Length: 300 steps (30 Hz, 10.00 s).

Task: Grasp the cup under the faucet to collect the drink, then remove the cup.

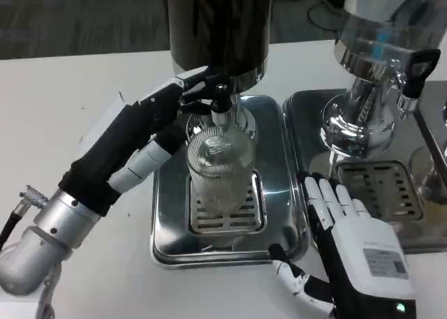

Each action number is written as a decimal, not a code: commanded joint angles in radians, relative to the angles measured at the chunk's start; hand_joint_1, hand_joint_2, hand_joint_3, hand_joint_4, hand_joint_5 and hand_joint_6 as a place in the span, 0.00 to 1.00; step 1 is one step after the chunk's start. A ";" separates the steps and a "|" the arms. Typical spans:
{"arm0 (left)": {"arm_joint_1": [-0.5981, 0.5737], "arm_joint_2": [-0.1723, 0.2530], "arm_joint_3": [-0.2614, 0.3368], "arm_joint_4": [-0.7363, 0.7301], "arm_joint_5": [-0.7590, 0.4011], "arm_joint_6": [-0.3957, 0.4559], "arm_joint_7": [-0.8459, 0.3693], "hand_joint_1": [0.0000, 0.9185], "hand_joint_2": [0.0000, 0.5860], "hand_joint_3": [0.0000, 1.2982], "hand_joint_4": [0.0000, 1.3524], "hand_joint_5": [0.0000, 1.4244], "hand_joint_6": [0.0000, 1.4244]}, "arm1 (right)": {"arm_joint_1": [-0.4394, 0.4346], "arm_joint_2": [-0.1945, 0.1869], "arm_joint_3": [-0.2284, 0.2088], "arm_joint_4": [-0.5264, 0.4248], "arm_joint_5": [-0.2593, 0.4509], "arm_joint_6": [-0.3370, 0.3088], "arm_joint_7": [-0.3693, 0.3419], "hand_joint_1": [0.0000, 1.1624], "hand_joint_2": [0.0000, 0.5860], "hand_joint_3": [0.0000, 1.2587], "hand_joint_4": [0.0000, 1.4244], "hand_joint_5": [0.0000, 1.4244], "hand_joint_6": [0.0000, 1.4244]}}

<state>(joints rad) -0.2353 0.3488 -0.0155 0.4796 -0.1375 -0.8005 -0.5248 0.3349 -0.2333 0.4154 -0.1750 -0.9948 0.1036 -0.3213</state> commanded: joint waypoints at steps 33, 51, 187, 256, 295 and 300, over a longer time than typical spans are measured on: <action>0.095 0.264 -0.113 -0.150 0.715 -0.115 0.512 0.00 0.21 0.20 0.09 0.19 0.10 | -0.143 0.046 -0.078 0.009 0.318 0.004 0.201 0.34 0.33 0.00 0.00 0.00 0.00; 0.071 0.265 -0.148 -0.143 0.706 -0.088 0.521 0.00 0.23 0.19 0.08 0.19 0.10 | -0.299 0.078 -0.059 0.123 0.306 0.048 0.234 0.33 0.34 0.00 0.00 0.00 0.00; 0.556 0.106 0.106 0.068 0.673 -0.095 1.025 0.00 0.35 0.42 0.00 0.11 0.00 | -0.493 0.271 -0.012 0.696 0.532 -0.389 0.009 0.75 0.29 0.26 0.29 0.42 0.60; 0.491 0.141 0.065 0.094 0.646 -0.094 0.940 0.00 0.30 0.30 0.00 0.10 0.00 | -0.414 0.277 -0.033 0.673 0.427 -0.627 -0.311 0.82 0.27 0.40 0.43 0.64 0.96; 0.783 0.189 0.081 -0.475 0.822 0.261 0.834 0.00 0.17 0.00 0.00 0.00 0.00 | -0.089 0.145 -0.010 0.152 0.454 -0.694 -0.053 0.83 0.24 0.42 0.45 0.65 0.96; 0.846 0.196 0.093 -0.518 0.824 0.280 0.829 0.00 0.16 0.00 0.00 0.00 0.00 | -0.067 0.135 0.002 0.152 0.445 -0.720 -0.032 0.82 0.25 0.42 0.45 0.66 0.96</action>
<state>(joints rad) 0.5832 0.5395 0.0650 -0.0166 0.6781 -0.5311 0.3152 0.2584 -0.0958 0.4040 -0.0020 -0.5550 -0.5577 -0.3517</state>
